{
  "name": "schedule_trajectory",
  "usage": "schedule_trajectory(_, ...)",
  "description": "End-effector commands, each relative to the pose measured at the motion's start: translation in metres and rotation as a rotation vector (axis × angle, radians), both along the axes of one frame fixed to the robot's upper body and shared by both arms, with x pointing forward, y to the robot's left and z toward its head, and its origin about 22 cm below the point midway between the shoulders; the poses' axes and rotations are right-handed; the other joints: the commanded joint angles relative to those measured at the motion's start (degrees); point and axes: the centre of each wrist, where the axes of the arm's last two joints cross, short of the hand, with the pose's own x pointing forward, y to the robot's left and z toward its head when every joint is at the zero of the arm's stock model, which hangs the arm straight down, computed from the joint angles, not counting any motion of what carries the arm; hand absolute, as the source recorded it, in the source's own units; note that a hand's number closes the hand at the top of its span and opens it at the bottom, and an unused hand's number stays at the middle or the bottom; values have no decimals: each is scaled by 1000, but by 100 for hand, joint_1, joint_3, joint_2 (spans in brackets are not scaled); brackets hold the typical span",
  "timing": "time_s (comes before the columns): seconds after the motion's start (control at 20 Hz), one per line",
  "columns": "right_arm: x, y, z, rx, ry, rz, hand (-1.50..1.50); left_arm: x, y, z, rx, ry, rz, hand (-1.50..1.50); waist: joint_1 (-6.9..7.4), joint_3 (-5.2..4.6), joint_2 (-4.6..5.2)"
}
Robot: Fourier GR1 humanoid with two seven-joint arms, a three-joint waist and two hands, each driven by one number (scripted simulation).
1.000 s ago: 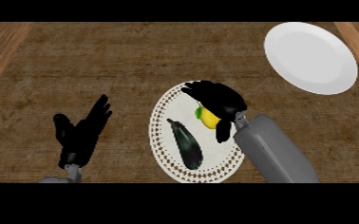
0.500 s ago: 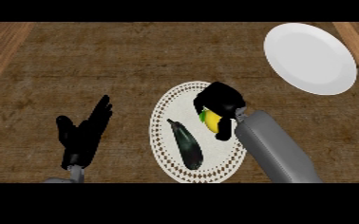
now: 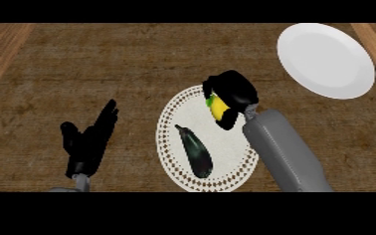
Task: Pick the lemon from the placemat and place it in the plate
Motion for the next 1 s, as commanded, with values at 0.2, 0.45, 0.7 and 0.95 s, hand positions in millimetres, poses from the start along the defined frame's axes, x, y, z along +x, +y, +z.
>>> schedule_trajectory(0.2, 38, -30, 40, 250, -164, -867, 150, -4, 3, -1, -7, 30, 4, 0, -13, -31, 108)
schedule_trajectory(0.45, 57, -24, 83, 343, -422, -1197, 150, 1, -2, 0, 1, 23, -38, 0, 235, -56, 171)
schedule_trajectory(0.7, 72, -21, 105, 489, -597, -1446, 150, 12, -11, 10, -4, 16, -59, 0, 358, -38, 188)
schedule_trajectory(0.95, 80, -32, 97, 582, -720, -1581, 150, 10, -13, 3, -3, 43, -64, 0, 346, -32, 189)
